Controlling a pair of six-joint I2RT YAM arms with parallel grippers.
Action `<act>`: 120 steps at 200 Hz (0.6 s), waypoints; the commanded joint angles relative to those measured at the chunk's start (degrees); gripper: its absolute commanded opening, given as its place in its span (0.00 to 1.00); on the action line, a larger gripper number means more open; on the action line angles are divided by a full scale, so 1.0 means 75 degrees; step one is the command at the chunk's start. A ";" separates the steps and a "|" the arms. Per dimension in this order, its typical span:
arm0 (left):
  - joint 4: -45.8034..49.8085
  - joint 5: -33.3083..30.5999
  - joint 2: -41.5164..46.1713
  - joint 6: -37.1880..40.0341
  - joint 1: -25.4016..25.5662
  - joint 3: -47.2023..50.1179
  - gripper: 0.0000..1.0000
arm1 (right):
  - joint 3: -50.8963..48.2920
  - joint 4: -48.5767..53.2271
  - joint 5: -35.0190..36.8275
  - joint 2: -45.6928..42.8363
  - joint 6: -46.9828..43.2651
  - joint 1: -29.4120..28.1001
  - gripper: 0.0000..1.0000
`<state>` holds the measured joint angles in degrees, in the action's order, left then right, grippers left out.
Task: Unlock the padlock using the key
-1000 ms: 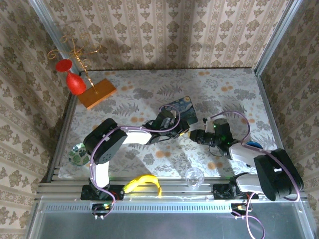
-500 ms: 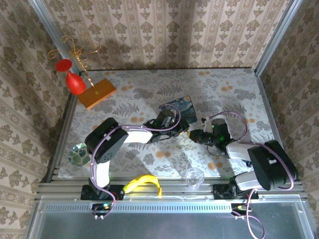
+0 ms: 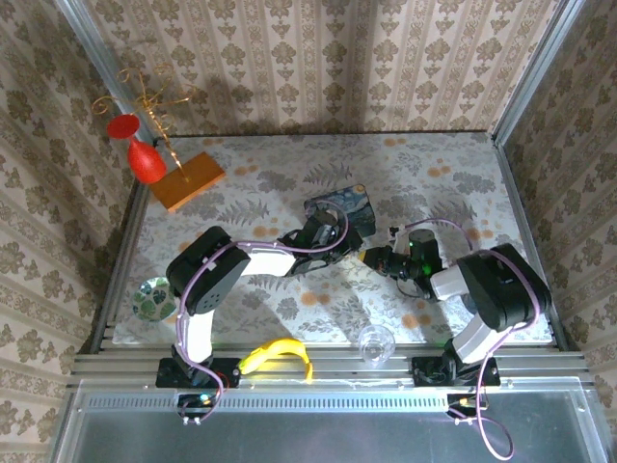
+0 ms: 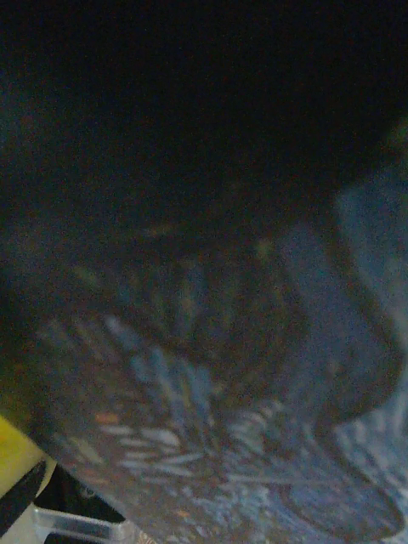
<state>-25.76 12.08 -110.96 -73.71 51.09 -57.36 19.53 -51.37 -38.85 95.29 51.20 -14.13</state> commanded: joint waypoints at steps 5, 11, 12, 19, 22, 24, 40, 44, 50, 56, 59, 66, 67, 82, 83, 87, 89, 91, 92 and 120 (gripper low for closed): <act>-0.0265 0.1173 -0.0065 -0.0554 0.0257 0.0125 0.00 | 0.0105 -0.2378 -0.0331 0.0999 0.1654 0.0126 0.00; -0.0279 0.1172 -0.0056 -0.0556 0.0266 0.0131 0.00 | 0.0092 -0.2794 -0.0400 0.1265 0.1970 0.0140 0.00; -0.0286 0.1170 -0.0055 -0.0555 0.0260 0.0122 0.00 | 0.0092 -0.2894 -0.0405 0.1323 0.2025 0.0145 0.00; -0.0305 0.1173 -0.0053 -0.0552 0.0263 0.0113 0.00 | 0.0128 -0.3185 -0.0441 0.1589 0.2336 0.0172 0.00; -0.0313 0.1177 -0.0053 -0.0548 0.0266 0.0113 0.00 | 0.0162 -0.3174 -0.0444 0.1672 0.2400 0.0179 0.00; -0.0318 0.1178 -0.0053 -0.0553 0.0260 0.0113 0.00 | 0.0179 -0.3180 -0.0445 0.1721 0.2429 0.0183 0.00; -0.0369 0.1191 -0.0050 -0.0559 0.0266 0.0113 0.00 | 0.0209 -0.3168 -0.0410 0.1858 0.2521 0.0179 0.00; -0.0383 0.1191 -0.0045 -0.0555 0.0270 0.0119 0.00 | 0.0214 -0.3161 -0.0389 0.1851 0.2547 0.0176 0.00; -0.0403 0.1191 -0.0042 -0.0554 0.0260 0.0131 0.00 | 0.0230 -0.3160 -0.0386 0.1834 0.2588 0.0185 0.00; -0.0435 0.1191 -0.0042 -0.0574 0.0261 0.0145 0.00 | 0.0248 -0.3156 -0.0390 0.1817 0.2645 0.0206 0.00; -0.0459 0.1191 -0.0042 -0.0583 0.0255 0.0148 0.00 | 0.0253 -0.3153 -0.0391 0.1819 0.2694 0.0198 0.00; -0.0518 0.1191 -0.0042 -0.0600 0.0248 0.0169 0.00 | 0.0287 -0.3167 -0.0392 0.1826 0.2820 0.0228 0.00; -0.0528 0.1191 -0.0042 -0.0606 0.0251 0.0171 0.00 | 0.0295 -0.3168 -0.0389 0.1826 0.2831 0.0230 0.00; -0.0616 0.1200 -0.0053 -0.0638 0.0244 0.0184 0.00 | 0.0400 -0.3169 -0.0398 0.1876 0.3146 0.0239 0.00; -0.0624 0.1201 -0.0053 -0.0637 0.0249 0.0190 0.00 | 0.0410 -0.3169 -0.0398 0.1881 0.3175 0.0241 0.00; -0.0640 0.1202 -0.0053 -0.0646 0.0254 0.0195 0.00 | 0.0447 -0.3175 -0.0422 0.1908 0.3273 0.0241 0.00; -0.0643 0.1202 -0.0048 -0.0654 0.0251 0.0195 0.00 | 0.0473 -0.3174 -0.0428 0.1920 0.3327 0.0234 0.00; -0.0649 0.1202 -0.0052 -0.0652 0.0254 0.0192 0.00 | 0.0486 -0.3177 -0.0432 0.1926 0.3379 0.0238 0.00; -0.0652 0.1208 -0.0053 -0.0656 0.0254 0.0194 0.00 | 0.0494 -0.3173 -0.0438 0.1929 0.3409 0.0241 0.00; -0.0688 0.1226 -0.0053 -0.0659 0.0257 0.0185 0.00 | 0.0642 -0.3183 -0.0503 0.1915 0.4036 0.0234 0.00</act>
<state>-27.59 10.09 -110.96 -74.83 50.11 -56.53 20.56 -72.95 -45.56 108.81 74.54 -12.47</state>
